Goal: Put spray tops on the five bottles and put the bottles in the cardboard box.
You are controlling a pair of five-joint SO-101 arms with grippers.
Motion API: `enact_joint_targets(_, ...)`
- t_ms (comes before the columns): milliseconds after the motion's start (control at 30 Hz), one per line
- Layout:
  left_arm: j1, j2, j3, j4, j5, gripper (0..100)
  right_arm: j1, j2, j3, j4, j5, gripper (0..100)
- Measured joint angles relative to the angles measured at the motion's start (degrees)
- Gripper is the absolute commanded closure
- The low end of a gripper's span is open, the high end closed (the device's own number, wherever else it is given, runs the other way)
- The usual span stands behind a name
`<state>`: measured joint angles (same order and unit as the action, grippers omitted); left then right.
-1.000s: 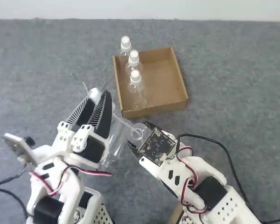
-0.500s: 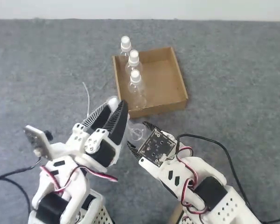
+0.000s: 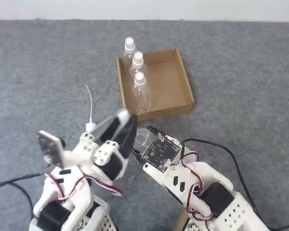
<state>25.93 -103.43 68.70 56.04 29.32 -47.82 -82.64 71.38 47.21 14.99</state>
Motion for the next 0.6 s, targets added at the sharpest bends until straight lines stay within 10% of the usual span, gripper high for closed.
enact_joint_targets(600, 8.44, -0.26, 5.98, 2.46, -9.85, 99, 2.64, 0.18, 0.53, 0.18, 0.0, 96.1)
